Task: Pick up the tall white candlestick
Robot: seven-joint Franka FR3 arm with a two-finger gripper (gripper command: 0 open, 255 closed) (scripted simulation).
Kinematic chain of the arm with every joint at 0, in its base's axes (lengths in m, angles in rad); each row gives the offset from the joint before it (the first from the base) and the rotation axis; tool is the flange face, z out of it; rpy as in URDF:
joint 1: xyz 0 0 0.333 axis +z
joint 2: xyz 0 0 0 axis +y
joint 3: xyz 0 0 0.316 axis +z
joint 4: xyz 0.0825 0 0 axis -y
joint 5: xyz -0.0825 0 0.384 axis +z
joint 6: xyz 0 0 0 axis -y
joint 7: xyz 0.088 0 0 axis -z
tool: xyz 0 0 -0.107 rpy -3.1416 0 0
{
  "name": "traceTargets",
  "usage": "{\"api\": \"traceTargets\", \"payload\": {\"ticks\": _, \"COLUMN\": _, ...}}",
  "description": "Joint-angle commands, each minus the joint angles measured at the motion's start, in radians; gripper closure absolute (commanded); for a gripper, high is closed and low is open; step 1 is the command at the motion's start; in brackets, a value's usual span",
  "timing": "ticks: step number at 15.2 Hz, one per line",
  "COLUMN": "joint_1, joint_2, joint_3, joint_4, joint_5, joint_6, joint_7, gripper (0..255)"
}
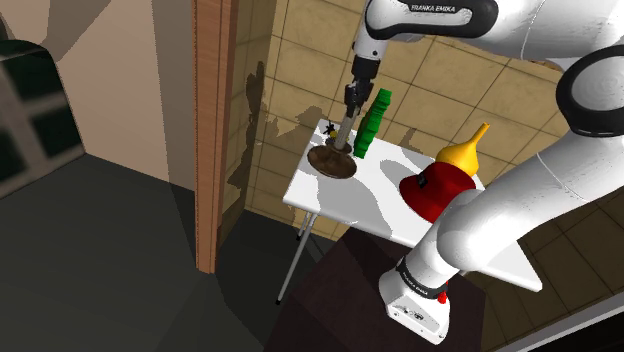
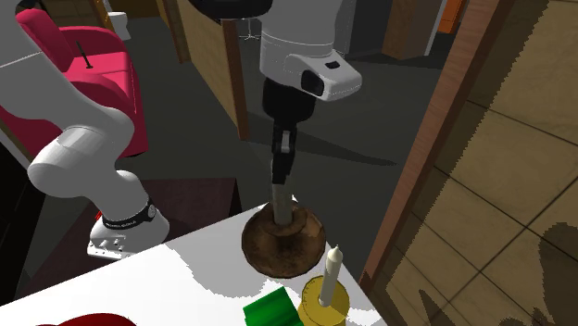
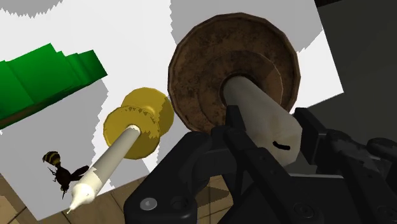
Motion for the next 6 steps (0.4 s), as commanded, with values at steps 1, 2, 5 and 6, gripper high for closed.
{"api": "traceTargets", "payload": {"ticks": 1, "joint_1": 0.001, "joint_2": 0.0, "joint_3": 0.001, "joint_4": 0.026, "joint_5": 0.001, "joint_6": -0.026, "joint_7": 0.0, "gripper": 255}}
{"api": "traceTargets", "payload": {"ticks": 2, "joint_1": 0.001, "joint_2": 0.0, "joint_3": 0.002, "joint_4": 0.04, "joint_5": 0.001, "joint_6": -0.04, "joint_7": -0.001, "gripper": 255}}
{"api": "traceTargets", "payload": {"ticks": 5, "joint_1": 0.002, "joint_2": 0.001, "joint_3": 0.003, "joint_4": 0.07, "joint_5": 0.002, "joint_6": -0.069, "joint_7": -0.002, "gripper": 255}}
{"api": "traceTargets", "payload": {"ticks": 6, "joint_1": 0.002, "joint_2": 0.001, "joint_3": 0.003, "joint_4": 0.071, "joint_5": 0.002, "joint_6": -0.069, "joint_7": -0.002, "gripper": 255}}
